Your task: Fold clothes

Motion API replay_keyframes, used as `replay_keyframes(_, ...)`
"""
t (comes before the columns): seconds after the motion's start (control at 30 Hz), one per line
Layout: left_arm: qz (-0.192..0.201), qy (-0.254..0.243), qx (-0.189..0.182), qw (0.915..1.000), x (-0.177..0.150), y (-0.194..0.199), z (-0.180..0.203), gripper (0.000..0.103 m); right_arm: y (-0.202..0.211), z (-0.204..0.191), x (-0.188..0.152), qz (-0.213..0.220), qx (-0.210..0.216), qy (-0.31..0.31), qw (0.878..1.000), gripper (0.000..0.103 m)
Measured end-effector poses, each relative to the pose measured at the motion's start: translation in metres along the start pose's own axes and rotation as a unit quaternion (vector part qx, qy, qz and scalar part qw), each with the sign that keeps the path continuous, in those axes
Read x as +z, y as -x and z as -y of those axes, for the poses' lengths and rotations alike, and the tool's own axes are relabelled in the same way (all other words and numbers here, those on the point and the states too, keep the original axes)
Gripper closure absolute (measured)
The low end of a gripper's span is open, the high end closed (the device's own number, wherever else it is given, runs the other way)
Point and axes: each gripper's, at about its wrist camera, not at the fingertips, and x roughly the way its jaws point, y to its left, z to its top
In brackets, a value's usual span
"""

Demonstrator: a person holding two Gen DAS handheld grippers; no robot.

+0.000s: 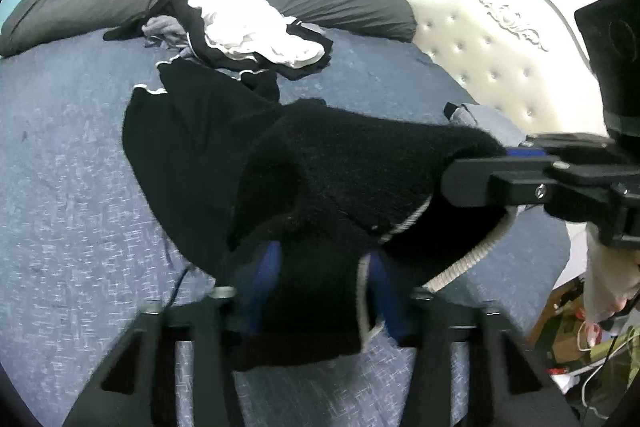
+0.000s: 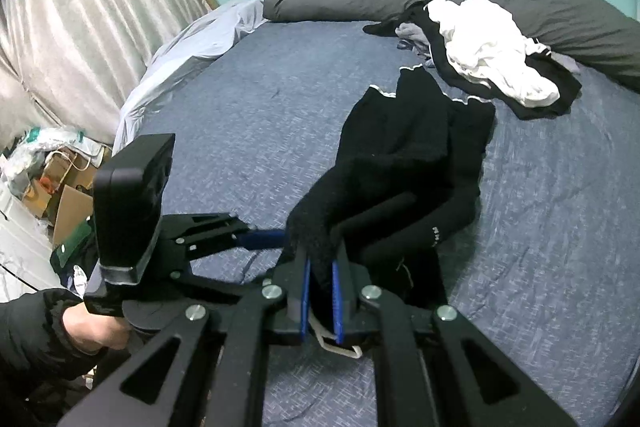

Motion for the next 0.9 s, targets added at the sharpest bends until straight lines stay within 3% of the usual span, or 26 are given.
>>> replay_keyframes(0.03,-0.001,-0.004,-0.003,1.0000,0.001,-0.002,0.000,0.091,-0.002,0.001,0.000,0.000,0.000,-0.001,1.000,0.095)
replay_keyframes(0.07,-0.003,-0.004,-0.005,1.0000,0.002,-0.004,0.000,0.094,-0.003,0.003,0.000,0.000,0.000,-0.002,1.000,0.095)
replay_keyframes(0.17,0.000,0.012,-0.008,0.9999,0.009,-0.005,-0.012,0.095,-0.005,0.010,0.000,0.005,-0.017,-0.007,1.000,0.091)
replay_keyframes(0.3,0.005,0.038,0.003,0.9993,0.020,-0.002,-0.033,0.096,0.002,0.031,-0.001,0.021,-0.038,-0.043,0.998,0.066)
replay_keyframes(0.43,0.009,0.057,0.017,0.9982,0.029,0.004,-0.057,0.096,0.013,0.046,-0.013,0.030,-0.036,-0.068,0.997,0.049)
replay_keyframes(0.77,0.024,0.077,0.021,0.9965,0.036,0.024,-0.085,0.096,-0.041,0.053,-0.056,-0.048,-0.067,-0.063,0.995,0.045)
replay_keyframes(0.9,0.028,0.074,0.020,0.9966,0.039,0.028,-0.084,0.096,-0.067,0.053,-0.058,-0.056,-0.080,-0.063,0.993,0.043)
